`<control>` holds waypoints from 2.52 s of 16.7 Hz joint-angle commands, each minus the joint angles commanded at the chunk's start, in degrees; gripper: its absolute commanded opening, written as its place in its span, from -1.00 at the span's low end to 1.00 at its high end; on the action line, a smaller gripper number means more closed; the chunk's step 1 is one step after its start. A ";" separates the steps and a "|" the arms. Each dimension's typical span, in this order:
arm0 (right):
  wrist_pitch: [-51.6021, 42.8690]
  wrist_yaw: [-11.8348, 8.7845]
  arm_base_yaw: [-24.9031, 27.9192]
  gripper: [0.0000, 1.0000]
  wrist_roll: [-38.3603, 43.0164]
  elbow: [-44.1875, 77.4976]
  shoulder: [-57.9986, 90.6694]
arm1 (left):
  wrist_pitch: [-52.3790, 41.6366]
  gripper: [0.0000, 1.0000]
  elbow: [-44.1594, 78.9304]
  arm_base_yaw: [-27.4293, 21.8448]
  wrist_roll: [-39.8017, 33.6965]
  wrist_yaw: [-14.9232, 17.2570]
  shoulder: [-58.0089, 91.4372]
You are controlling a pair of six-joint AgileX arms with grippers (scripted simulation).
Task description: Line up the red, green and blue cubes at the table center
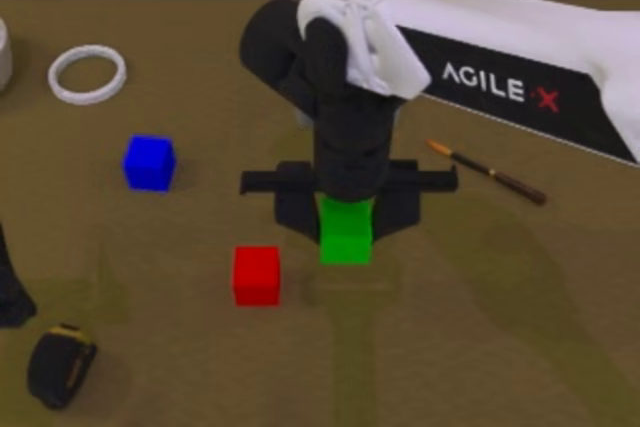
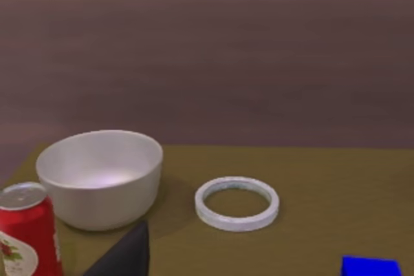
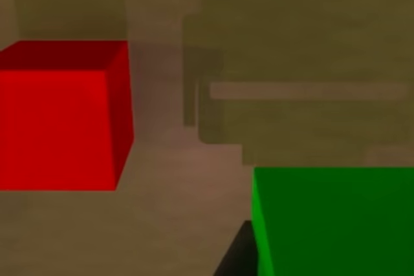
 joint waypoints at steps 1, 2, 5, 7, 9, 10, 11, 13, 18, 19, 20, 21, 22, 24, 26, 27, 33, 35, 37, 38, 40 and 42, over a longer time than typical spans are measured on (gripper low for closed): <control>0.00 0.00 0.00 -1.00 0.00 0.00 0.00 | 0.00 1.00 0.00 0.00 0.00 0.00 0.00; 0.00 0.00 0.00 -1.00 0.00 0.00 0.00 | 0.00 1.00 0.00 0.00 0.00 0.00 0.00; 1.09 -0.11 -0.28 -1.00 0.05 -1.04 -0.03 | 0.00 1.00 0.00 0.00 0.00 0.00 0.00; 4.37 -0.11 -0.34 -1.00 0.24 -3.51 0.91 | 0.00 1.00 0.00 0.00 0.00 0.00 0.00; 9.09 -0.08 -0.16 -1.00 0.25 -6.55 2.15 | 0.00 1.00 0.00 0.00 0.00 0.00 0.00; 11.14 -0.04 -0.04 -1.00 0.22 -7.98 2.70 | 0.00 1.00 0.00 0.00 0.00 0.00 0.00; 12.60 0.00 0.07 -1.00 0.21 -9.11 3.19 | 0.00 1.00 0.00 0.00 0.00 0.00 0.00; 13.68 0.04 0.19 -1.00 0.23 -10.00 3.67 | 0.00 1.00 0.00 0.00 0.00 0.00 0.00; 13.68 0.04 0.19 -0.70 0.23 -10.00 3.67 | 0.00 1.00 0.00 0.00 0.00 0.00 0.00; 13.68 0.04 0.19 -0.55 0.23 -10.00 3.67 | 0.00 1.00 0.00 0.00 0.00 0.00 0.00; 13.68 0.04 0.19 -0.40 0.23 -10.00 3.67 | 0.00 1.00 0.00 0.00 0.00 0.00 0.00; 13.68 0.04 0.19 -0.25 0.23 -10.00 3.67 | 0.00 1.00 0.00 0.00 0.00 0.00 0.00; 13.68 0.04 0.19 -0.10 0.23 -10.00 3.67 | 0.00 1.00 0.00 0.00 0.00 0.00 0.00; 13.68 0.04 0.19 0.21 0.23 -10.00 3.67 | 0.00 1.00 0.00 0.00 0.00 0.00 0.00; 13.68 0.04 0.19 0.51 0.23 -10.00 3.67 | 0.00 1.00 0.00 0.00 0.00 0.00 0.00; 13.68 0.04 0.19 0.66 0.23 -10.00 3.67 | 0.00 1.00 0.00 0.00 0.00 0.00 0.00; 13.68 0.04 0.19 1.00 0.23 -10.00 3.67 | 0.00 1.00 0.00 0.00 0.00 0.00 0.00; 13.68 0.04 0.19 1.00 0.23 -10.00 3.67 | 0.00 1.00 0.00 0.00 0.00 0.00 0.00; 13.68 0.04 0.19 1.00 0.23 -10.00 3.67 | 0.00 1.00 0.00 0.00 0.00 0.00 0.00; 13.67 0.04 0.05 1.00 0.23 -9.99 3.64 | 0.00 1.00 0.00 0.00 0.00 0.00 0.00; 12.67 0.02 0.11 1.00 0.29 -9.13 3.46 | 0.00 1.00 0.00 0.00 0.00 0.00 0.00; 9.42 -0.02 0.11 1.00 0.46 -6.78 2.65 | 0.00 1.00 0.00 0.00 0.00 0.00 0.00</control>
